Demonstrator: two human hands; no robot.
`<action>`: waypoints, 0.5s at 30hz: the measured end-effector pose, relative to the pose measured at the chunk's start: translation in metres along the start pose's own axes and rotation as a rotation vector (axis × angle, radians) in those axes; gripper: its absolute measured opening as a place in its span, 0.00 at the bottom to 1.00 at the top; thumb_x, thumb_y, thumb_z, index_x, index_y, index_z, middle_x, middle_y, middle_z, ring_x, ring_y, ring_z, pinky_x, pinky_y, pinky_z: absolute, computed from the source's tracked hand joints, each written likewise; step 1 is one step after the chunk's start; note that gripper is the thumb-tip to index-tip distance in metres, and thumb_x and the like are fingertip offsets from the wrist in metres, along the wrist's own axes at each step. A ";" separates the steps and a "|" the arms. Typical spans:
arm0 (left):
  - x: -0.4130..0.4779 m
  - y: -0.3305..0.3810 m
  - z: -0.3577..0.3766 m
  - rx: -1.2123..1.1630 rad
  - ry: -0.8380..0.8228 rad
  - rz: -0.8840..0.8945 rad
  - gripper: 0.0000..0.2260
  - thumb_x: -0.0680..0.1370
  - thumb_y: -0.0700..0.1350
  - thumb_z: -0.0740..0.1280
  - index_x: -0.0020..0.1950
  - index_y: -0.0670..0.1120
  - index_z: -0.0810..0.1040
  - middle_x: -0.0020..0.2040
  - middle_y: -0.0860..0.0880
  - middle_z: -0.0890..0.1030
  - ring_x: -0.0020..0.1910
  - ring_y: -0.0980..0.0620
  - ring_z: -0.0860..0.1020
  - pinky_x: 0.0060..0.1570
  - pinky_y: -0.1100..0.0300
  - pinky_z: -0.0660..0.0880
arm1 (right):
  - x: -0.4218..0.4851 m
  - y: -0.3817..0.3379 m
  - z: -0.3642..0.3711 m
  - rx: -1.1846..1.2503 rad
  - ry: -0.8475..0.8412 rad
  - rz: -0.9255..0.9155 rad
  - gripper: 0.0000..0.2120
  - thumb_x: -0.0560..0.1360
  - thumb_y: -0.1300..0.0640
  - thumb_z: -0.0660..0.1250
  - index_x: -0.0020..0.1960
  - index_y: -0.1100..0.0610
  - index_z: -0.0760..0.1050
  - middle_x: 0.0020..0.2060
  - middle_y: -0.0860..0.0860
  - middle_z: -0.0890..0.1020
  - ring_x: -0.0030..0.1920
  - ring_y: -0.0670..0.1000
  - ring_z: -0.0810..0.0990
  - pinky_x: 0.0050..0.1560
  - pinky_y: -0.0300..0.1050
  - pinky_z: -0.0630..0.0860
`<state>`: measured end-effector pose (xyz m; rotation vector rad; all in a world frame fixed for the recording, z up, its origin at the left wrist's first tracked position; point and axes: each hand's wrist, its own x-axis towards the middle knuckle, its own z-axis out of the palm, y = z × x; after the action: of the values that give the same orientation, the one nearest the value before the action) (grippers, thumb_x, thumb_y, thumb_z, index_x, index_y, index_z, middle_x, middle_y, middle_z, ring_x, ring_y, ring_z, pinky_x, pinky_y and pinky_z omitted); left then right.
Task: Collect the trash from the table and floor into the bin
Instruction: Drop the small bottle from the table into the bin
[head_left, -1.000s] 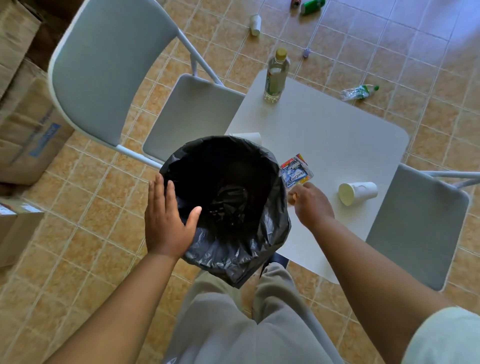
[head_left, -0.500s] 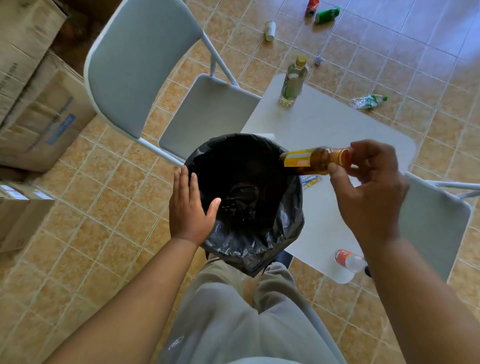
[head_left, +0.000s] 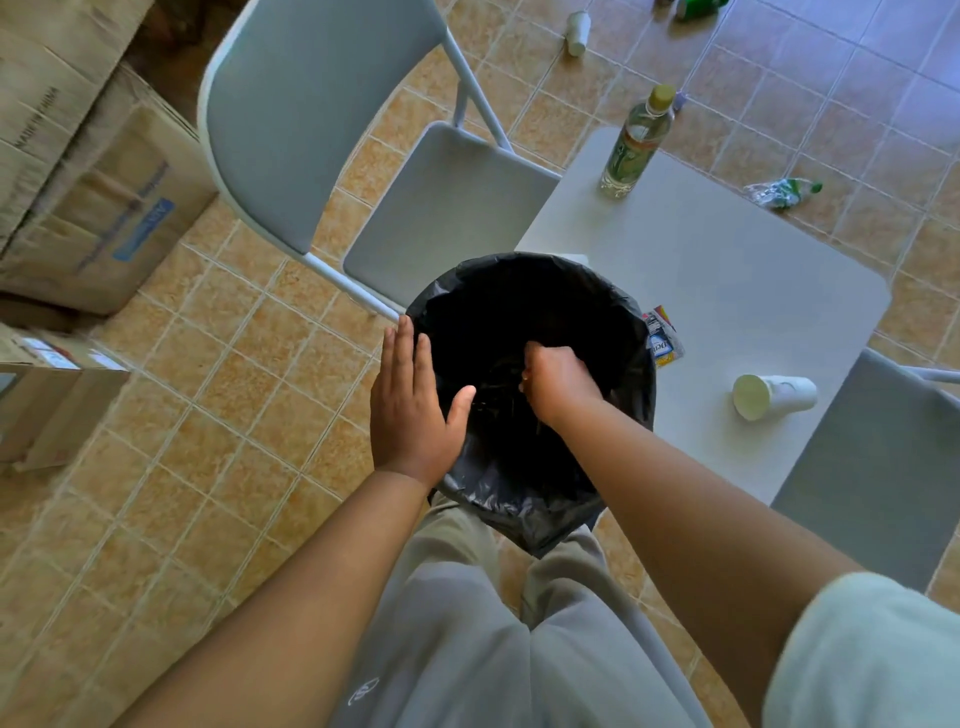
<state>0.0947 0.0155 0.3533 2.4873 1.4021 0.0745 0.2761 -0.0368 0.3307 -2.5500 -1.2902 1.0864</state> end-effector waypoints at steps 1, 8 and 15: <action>0.000 0.000 0.000 0.001 0.003 0.001 0.34 0.79 0.59 0.59 0.77 0.38 0.59 0.79 0.42 0.52 0.79 0.44 0.49 0.75 0.50 0.53 | 0.007 0.001 0.003 -0.011 -0.028 0.019 0.06 0.77 0.62 0.62 0.52 0.56 0.75 0.46 0.57 0.80 0.47 0.60 0.80 0.46 0.50 0.79; -0.001 -0.001 -0.001 0.012 -0.003 0.001 0.33 0.78 0.58 0.60 0.76 0.39 0.60 0.79 0.42 0.53 0.79 0.44 0.49 0.74 0.51 0.55 | 0.008 0.007 0.000 0.067 0.008 -0.006 0.13 0.77 0.59 0.63 0.61 0.55 0.78 0.50 0.56 0.80 0.49 0.59 0.80 0.50 0.47 0.78; 0.000 0.001 -0.007 0.028 -0.025 -0.006 0.33 0.78 0.56 0.62 0.76 0.38 0.59 0.79 0.41 0.54 0.78 0.43 0.51 0.74 0.47 0.56 | -0.038 0.033 -0.043 0.160 0.583 -0.387 0.12 0.78 0.60 0.66 0.60 0.60 0.79 0.55 0.53 0.81 0.54 0.53 0.80 0.56 0.41 0.76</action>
<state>0.0941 0.0164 0.3603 2.4979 1.4097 0.0232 0.3105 -0.0757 0.3713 -2.1277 -1.3664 0.3189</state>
